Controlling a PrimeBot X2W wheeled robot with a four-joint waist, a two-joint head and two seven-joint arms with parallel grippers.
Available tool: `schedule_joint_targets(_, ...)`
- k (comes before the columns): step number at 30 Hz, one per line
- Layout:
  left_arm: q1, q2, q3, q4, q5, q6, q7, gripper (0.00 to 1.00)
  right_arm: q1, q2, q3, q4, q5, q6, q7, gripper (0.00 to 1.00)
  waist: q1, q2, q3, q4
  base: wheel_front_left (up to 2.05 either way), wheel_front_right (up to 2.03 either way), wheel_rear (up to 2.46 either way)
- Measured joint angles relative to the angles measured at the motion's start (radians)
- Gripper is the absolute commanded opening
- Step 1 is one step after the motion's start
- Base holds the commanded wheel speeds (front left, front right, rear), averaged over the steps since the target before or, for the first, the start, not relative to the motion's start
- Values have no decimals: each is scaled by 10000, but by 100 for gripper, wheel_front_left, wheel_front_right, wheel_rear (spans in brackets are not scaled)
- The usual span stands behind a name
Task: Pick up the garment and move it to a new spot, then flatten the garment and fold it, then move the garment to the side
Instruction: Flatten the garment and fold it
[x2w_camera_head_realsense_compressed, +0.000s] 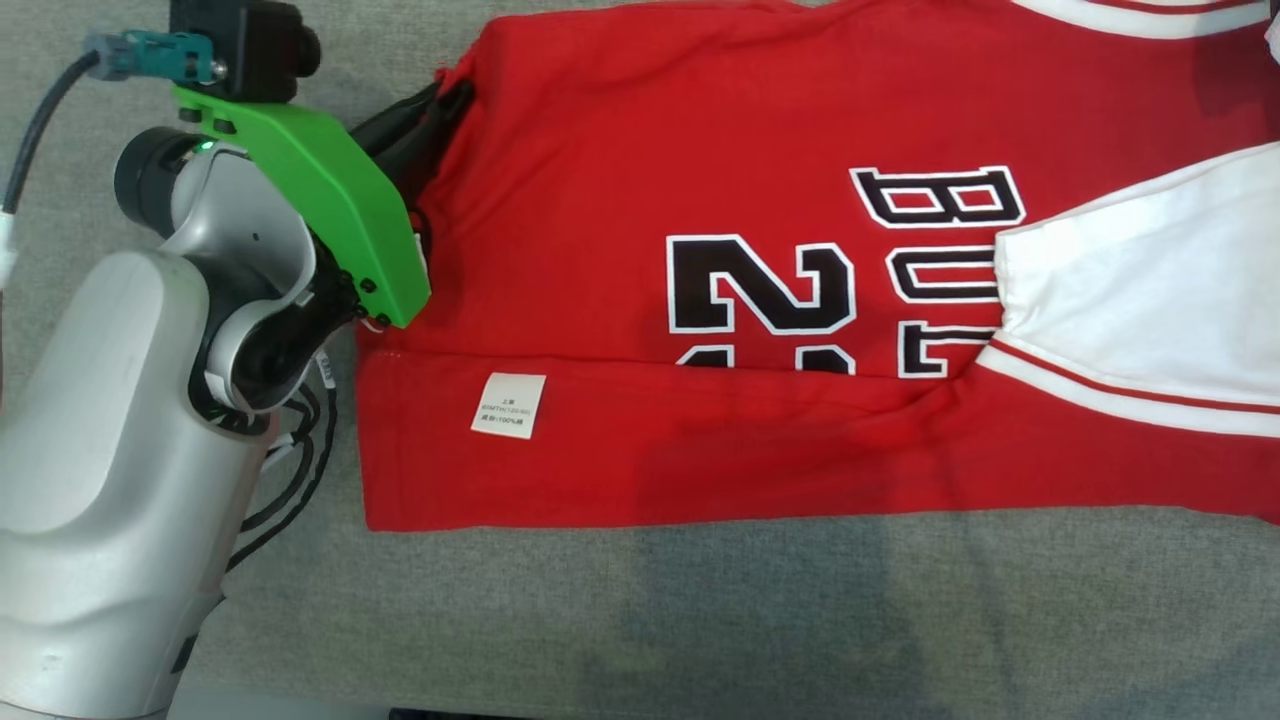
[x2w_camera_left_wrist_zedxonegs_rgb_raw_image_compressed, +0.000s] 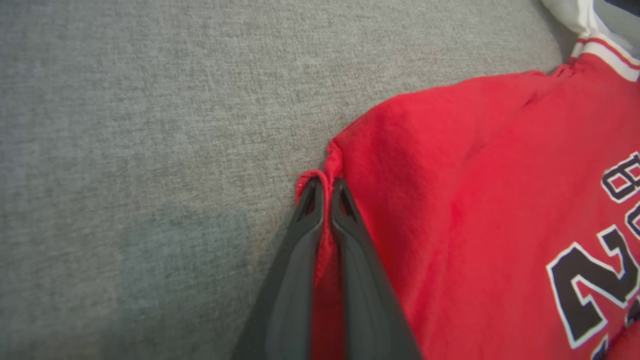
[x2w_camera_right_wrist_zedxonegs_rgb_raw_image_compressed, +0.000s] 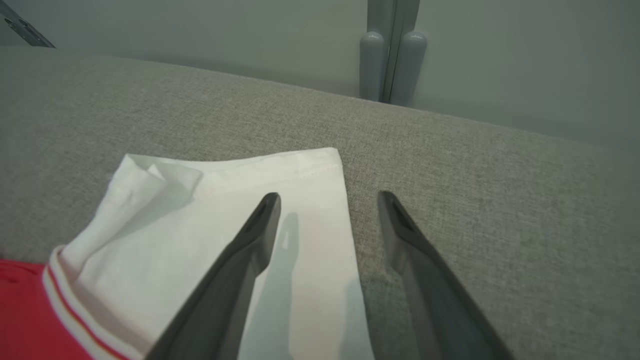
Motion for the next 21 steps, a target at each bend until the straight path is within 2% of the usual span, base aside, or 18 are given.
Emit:
schedule_joint_targets(9,-43,-226,-249,48,0,-198,0,0,-577,201,-4,838,17,-337,579,100,0,0,90,545,0,0,0)
schedule_joint_targets(17,-109,-236,-278,100,0,-357,-2,0,-871,238,65,1212,15,-345,832,99,0,0,143,665,0,0,0)
schedule_joint_targets(19,-128,-244,-286,123,0,-360,-2,0,-981,242,82,1308,15,-347,849,67,0,0,147,680,0,0,0)
schedule_joint_targets(21,-138,-259,-290,146,0,-364,-13,0,-1034,245,90,1392,13,-347,920,49,0,0,151,695,0,0,0)
